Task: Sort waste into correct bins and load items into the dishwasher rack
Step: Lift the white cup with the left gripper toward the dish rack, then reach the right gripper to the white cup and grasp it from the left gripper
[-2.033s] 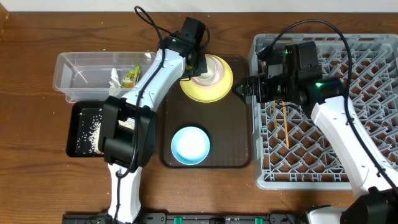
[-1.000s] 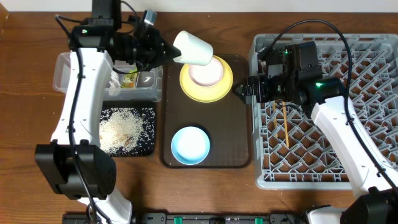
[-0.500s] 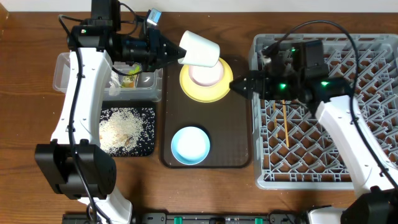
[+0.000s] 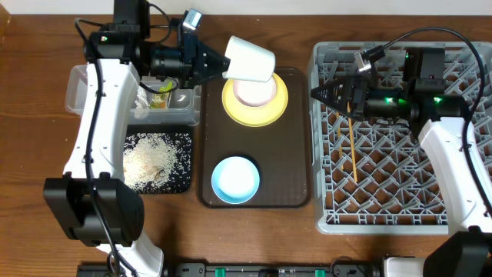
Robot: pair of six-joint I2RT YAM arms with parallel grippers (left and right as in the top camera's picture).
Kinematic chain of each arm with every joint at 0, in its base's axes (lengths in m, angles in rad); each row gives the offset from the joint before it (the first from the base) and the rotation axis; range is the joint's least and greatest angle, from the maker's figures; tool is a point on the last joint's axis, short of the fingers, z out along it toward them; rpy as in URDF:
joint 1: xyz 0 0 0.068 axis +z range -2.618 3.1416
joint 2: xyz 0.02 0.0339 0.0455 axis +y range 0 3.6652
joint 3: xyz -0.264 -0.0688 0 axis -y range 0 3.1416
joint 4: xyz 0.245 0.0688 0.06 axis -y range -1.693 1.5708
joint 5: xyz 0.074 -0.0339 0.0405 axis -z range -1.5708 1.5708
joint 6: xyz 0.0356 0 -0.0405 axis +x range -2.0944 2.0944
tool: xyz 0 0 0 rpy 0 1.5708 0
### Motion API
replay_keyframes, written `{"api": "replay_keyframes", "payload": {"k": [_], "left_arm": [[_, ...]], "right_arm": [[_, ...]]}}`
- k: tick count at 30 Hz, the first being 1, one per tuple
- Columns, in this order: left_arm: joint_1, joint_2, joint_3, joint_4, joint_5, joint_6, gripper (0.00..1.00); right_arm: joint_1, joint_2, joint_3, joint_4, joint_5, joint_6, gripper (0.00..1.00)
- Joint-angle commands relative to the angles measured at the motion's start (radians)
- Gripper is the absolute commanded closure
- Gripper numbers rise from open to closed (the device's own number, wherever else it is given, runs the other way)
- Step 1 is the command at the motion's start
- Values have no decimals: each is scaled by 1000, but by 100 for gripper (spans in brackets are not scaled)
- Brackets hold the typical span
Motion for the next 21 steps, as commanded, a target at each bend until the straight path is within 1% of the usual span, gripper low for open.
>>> {"api": "replay_keyframes", "payload": {"k": [1, 3, 7, 10, 17, 21], "left_arm": [[-38, 0, 4, -2, 47, 39, 94], [-61, 0, 4, -2, 47, 39, 94], [-106, 0, 4, -2, 47, 43, 94], [-130, 0, 4, -2, 47, 46, 94], [-167, 0, 4, 2, 39, 60, 94], [-174, 0, 4, 1, 39, 73, 94]], "right_arm": [[12, -20, 12, 11, -106, -74, 1], [19, -20, 12, 56, -168, -93, 1], [21, -20, 12, 204, -330, -94, 1], [29, -20, 12, 274, -413, -94, 1], [101, -20, 12, 327, -419, -99, 1], [145, -20, 12, 391, -418, -98, 1]]}}
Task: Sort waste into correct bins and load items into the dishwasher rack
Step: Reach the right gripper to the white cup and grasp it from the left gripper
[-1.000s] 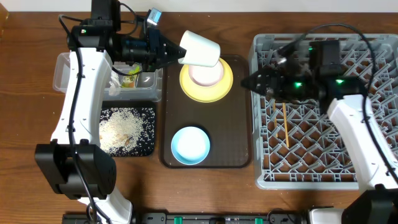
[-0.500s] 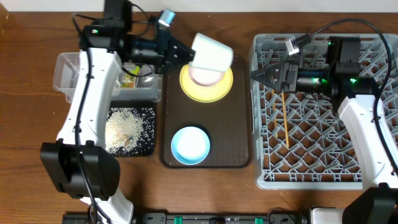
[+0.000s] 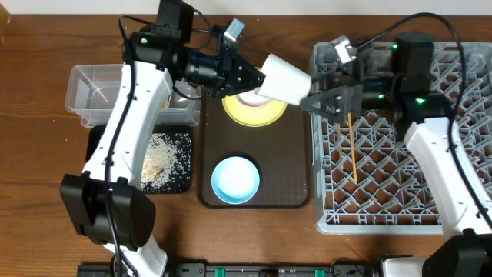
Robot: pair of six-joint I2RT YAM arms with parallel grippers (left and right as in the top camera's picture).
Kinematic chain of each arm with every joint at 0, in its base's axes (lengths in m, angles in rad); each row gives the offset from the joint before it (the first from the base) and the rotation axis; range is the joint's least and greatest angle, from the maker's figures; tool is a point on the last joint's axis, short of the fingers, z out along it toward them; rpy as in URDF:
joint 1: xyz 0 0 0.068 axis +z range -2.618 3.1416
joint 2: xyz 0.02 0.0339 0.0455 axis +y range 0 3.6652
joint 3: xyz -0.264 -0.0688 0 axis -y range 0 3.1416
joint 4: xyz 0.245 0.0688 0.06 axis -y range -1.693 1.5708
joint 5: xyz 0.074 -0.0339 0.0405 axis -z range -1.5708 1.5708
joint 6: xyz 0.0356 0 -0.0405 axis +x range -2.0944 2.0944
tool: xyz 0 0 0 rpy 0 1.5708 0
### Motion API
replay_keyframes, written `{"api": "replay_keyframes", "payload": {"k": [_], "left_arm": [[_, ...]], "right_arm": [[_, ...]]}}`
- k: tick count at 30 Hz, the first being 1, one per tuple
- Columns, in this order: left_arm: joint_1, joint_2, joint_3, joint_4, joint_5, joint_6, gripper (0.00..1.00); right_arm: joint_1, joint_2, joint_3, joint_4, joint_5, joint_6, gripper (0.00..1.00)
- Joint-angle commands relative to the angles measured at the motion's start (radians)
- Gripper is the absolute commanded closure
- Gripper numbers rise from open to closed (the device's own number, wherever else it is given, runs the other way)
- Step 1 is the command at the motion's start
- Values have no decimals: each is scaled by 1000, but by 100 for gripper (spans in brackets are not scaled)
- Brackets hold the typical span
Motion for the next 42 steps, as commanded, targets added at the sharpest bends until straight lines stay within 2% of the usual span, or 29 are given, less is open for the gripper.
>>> {"api": "replay_keyframes", "payload": {"k": [1, 4, 5, 10, 17, 27, 31, 34, 37, 42], "left_arm": [[-6, 0, 4, 0, 18, 29, 94], [-6, 0, 4, 0, 17, 29, 94], [-6, 0, 4, 0, 17, 29, 94], [-6, 0, 4, 1, 17, 29, 94], [-8, 0, 4, 0, 17, 37, 94], [-8, 0, 2, 0, 17, 37, 94], [-8, 0, 2, 0, 17, 37, 94], [-8, 0, 2, 0, 16, 37, 93], [-8, 0, 2, 0, -11, 37, 87], [-8, 0, 2, 0, -79, 37, 65]], "right_arm": [[32, -18, 12, 39, -37, -18, 1], [39, -18, 12, 89, -36, -17, 6], [39, -18, 12, 104, -26, -17, 12], [39, -18, 12, 104, 37, -17, 26], [45, -18, 12, 113, 132, -17, 20], [45, -18, 12, 157, 150, -17, 25], [45, -18, 12, 164, 149, -16, 35], [45, -18, 12, 164, 146, -17, 46], [45, -18, 12, 161, 146, -17, 49], [44, -18, 12, 161, 147, -17, 54]]}}
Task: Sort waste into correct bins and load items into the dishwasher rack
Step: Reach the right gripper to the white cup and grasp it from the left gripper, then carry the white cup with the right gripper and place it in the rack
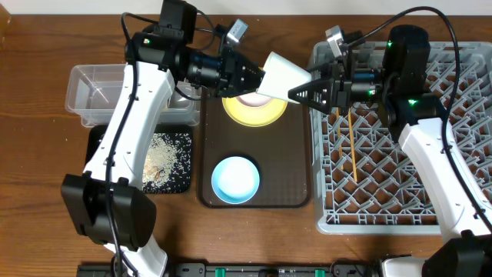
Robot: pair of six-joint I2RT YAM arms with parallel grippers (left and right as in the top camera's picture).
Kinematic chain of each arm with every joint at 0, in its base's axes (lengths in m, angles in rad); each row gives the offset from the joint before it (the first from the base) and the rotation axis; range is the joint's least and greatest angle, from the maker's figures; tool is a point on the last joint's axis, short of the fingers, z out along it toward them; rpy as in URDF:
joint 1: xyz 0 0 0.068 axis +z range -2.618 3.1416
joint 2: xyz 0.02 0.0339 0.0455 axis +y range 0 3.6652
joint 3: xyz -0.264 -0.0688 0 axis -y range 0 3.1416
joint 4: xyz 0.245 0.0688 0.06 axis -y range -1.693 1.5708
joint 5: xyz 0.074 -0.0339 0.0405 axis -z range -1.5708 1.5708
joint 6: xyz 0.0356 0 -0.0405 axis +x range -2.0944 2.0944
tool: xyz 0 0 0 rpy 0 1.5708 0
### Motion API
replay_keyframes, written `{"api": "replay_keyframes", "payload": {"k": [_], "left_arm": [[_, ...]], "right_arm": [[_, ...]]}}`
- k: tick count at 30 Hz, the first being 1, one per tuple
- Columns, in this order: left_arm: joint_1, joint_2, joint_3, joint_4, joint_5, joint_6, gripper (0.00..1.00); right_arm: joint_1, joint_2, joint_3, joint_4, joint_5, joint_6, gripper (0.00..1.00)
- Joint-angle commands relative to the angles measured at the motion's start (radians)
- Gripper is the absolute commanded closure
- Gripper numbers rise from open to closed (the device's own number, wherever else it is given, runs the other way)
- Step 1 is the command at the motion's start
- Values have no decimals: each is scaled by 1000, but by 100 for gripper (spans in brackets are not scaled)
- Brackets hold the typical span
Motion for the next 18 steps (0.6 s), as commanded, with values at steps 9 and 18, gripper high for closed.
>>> {"api": "replay_keyframes", "payload": {"k": [9, 18], "left_arm": [[21, 0, 2, 1, -489, 5, 36], [47, 0, 2, -26, -769, 5, 27]], "right_arm": [[16, -16, 12, -127, 240, -11, 58], [16, -16, 12, -391, 863, -22, 61]]}}
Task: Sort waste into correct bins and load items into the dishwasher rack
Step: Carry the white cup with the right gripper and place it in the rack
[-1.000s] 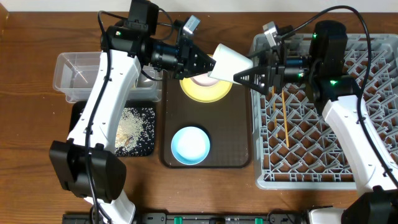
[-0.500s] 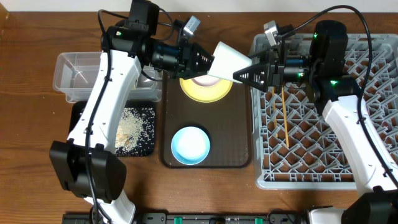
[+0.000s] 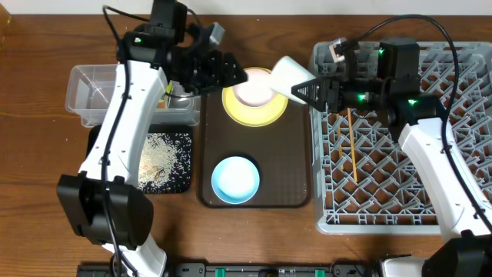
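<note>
A white cup (image 3: 281, 72) hangs tilted over the right rim of the yellow plate (image 3: 270, 112), and my right gripper (image 3: 298, 88) is shut on its right side. My left gripper (image 3: 234, 75) stands open to the left of the plate, apart from the cup, with nothing in it. A pink bowl (image 3: 252, 92) sits on the yellow plate. A light blue bowl (image 3: 234, 178) rests lower on the brown tray (image 3: 292, 165). The grey dishwasher rack (image 3: 400, 208) lies at the right with wooden chopsticks (image 3: 351, 150) in it.
A clear plastic bin (image 3: 96, 96) stands at the left, partly hidden by my left arm. Below it a black tray (image 3: 181, 173) holds scattered rice. The rack takes up the right third of the wooden table (image 3: 46, 192).
The cup has passed from my left gripper to my right one. My left gripper has opened and drawn back to the left; the right one holds the cup slightly further right.
First my left gripper held the white cup above the plate while the right one was over the rack. Then the left had carried the cup rightward, and the right gripper met it. Now the right gripper alone holds the cup.
</note>
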Robot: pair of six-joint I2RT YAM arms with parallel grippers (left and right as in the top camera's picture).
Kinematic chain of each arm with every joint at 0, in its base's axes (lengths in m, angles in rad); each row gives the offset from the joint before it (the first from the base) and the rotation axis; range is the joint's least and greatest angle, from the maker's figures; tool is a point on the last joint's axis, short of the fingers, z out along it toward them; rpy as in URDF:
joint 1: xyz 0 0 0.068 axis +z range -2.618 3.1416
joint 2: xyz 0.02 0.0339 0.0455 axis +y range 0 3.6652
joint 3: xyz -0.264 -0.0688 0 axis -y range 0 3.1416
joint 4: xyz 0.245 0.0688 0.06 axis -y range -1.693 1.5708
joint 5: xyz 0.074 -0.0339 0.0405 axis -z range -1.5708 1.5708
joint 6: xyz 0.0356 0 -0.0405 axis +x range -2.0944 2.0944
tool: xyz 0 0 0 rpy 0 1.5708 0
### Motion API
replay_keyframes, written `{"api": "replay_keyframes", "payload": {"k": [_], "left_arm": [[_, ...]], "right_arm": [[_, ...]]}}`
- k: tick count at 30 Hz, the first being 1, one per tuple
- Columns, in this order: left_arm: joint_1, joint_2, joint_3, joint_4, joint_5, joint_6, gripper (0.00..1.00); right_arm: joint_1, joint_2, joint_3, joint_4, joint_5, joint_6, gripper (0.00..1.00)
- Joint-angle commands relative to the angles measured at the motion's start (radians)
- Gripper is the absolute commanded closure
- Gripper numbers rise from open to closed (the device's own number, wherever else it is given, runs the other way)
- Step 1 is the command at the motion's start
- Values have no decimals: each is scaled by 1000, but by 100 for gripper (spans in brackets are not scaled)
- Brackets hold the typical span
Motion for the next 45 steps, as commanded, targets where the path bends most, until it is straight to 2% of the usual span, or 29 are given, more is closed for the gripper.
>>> {"api": "replay_keyframes", "payload": {"k": [1, 7, 8, 10, 20, 28, 45], "left_arm": [[2, 0, 3, -12, -119, 6, 27], [2, 0, 3, -40, -119, 6, 26], [2, 0, 3, -40, -119, 6, 21], [2, 0, 3, -40, -119, 6, 18], [2, 0, 3, -40, -119, 6, 12], [2, 0, 3, -40, -119, 6, 11], [2, 0, 3, -40, -120, 6, 10]], "right_arm": [[16, -16, 12, -41, 321, -10, 61], [1, -18, 38, -84, 362, -4, 59], [-2, -18, 50, -97, 369, 3, 59], [-6, -18, 88, -138, 381, 3, 60], [-6, -18, 297, -377, 660, 10, 61], [-6, 17, 299, -385, 687, 9, 62], [-6, 216, 299, -364, 787, -10, 64]]}}
